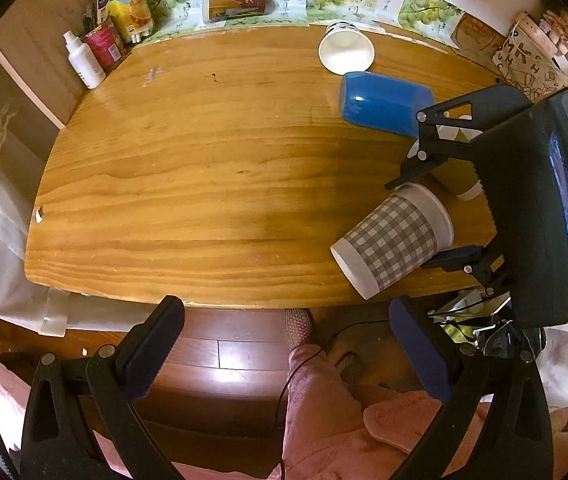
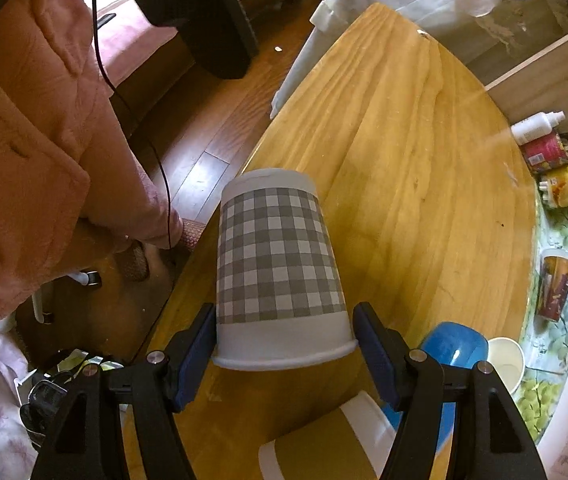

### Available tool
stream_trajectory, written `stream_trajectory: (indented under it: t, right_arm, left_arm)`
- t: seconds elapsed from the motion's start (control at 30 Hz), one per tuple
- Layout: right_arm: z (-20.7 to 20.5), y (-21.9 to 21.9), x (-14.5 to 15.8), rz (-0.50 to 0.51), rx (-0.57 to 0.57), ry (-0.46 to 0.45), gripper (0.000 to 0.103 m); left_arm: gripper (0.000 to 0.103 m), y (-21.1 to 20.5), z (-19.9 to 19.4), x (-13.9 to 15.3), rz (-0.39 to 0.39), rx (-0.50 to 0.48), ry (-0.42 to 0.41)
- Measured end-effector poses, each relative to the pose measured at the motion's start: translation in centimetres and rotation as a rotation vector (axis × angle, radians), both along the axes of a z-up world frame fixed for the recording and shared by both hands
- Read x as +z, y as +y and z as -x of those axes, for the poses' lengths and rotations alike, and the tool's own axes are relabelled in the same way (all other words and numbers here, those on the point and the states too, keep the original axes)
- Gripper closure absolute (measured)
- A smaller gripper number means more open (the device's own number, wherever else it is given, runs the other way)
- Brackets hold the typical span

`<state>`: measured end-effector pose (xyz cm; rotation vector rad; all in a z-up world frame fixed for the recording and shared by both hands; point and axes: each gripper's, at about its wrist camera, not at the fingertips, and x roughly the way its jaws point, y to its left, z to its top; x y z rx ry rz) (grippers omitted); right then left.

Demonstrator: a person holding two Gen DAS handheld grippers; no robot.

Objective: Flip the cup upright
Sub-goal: 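Rotate the held cup mouth-up and carry it toward the left tool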

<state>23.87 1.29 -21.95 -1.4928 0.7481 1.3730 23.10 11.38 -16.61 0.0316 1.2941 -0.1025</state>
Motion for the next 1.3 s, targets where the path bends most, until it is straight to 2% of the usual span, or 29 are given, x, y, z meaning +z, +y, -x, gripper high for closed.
stream_trajectory:
  t: [0.3,0.43,0.53,0.83,1.03,1.3]
  right_arm:
    - [-1.2,0.3,-0.1,-0.002,-0.047,0.027,0.031]
    - [-1.1,-0.1,-0.1,0.005,-0.064,0.008,0.03]
    - [-1.0,-0.3,-0.1,0.013,-0.079,0.004,0.022]
    - [-0.5,-1.3,0.5,-0.011,-0.152,-0.038,0.022]
    - [-0.4,-2.7,1.9,-0.075,-0.265,-0.07,0.022]
    - [-0.4,-4.7,3.9,-0.212,-0.524,-0.036,0.022]
  left_arm:
    - [0.001,-0.8,-0.7,-0.6,0.01,-0.032,0.015]
    - [0.001,-1.2,-0.7,-0.5,0.013,-0.047,0.007]
    - [0.001,-1.5,-0.7,-0.5,0.015,-0.058,0.002]
    - [0.001,-2.4,-0.4,-0.4,-0.002,-0.104,-0.013]
    - [0.001,-3.1,-0.1,-0.3,-0.022,-0.141,-0.024]
    - [0.001,-4.4,0.4,-0.3,-0.06,-0.231,-0.038]
